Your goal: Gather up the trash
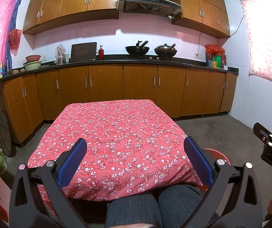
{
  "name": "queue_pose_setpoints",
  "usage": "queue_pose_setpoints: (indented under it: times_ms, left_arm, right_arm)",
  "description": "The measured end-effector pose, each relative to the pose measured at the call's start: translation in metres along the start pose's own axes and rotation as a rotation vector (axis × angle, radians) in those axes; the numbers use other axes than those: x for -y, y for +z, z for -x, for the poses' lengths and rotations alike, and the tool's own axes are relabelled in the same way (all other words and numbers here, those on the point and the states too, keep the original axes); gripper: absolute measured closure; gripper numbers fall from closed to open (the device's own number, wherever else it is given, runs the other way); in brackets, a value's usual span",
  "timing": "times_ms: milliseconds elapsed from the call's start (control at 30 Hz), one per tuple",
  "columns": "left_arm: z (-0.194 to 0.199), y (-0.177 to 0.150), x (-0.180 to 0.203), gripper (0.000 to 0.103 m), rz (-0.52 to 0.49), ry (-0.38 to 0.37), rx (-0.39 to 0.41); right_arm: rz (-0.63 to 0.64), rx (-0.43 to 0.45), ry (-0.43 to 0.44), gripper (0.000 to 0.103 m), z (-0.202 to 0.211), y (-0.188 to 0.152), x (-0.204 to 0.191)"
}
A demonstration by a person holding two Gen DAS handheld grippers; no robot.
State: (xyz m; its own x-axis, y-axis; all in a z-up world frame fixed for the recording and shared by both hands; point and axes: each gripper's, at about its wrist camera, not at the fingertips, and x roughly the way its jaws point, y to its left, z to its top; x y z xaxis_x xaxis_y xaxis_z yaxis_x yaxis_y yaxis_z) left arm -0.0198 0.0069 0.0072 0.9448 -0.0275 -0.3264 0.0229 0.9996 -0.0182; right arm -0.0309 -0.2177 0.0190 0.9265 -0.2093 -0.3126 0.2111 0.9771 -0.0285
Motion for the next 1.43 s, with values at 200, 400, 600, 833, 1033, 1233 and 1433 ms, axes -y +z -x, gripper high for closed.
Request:
queue_pose_setpoints:
  times_ms: [200,400,600,833,1033,1233,1433]
  left_arm:
    - [0.0001,0.0003,-0.0004,0.002,0.001,-0.001,0.000]
    - [0.0000,0.0007,-0.0008,0.002,0.000,0.000,-0.001]
    - [0.0005,0.0008,-0.0001,0.002,0.000,0.000,0.000]
    - [0.0007,0.0012,-0.0002,0.002,0.000,0.000,-0.001]
    - [0.0011,0.0016,0.0004,0.002,0.002,0.000,-0.001]
    - [0.0012,0.0002,-0.0005,0.002,0.003,-0.002,-0.002]
    - [0.0012,-0.0010,0.0006,0.002,0.002,-0.005,-0.005]
  right_arm:
    - [0.000,0.000,0.000,0.004,0.0000,0.0004,0.0008]
    - [-0.001,0.000,-0.001,0.004,0.0001,-0.0008,-0.0009]
    - [-0.001,0.000,0.000,0.004,0.0001,-0.0007,-0.0006]
    - [-0.002,0.000,-0.001,0.004,0.0001,-0.0002,0.0000]
    - [-0.003,-0.001,0.000,0.004,0.0003,-0.0007,-0.0007]
    - [-0.003,-0.001,0.000,0.004,0.0002,0.0000,0.0003]
    - [-0.005,0.000,-0.002,0.004,0.0012,-0.0027,-0.0030]
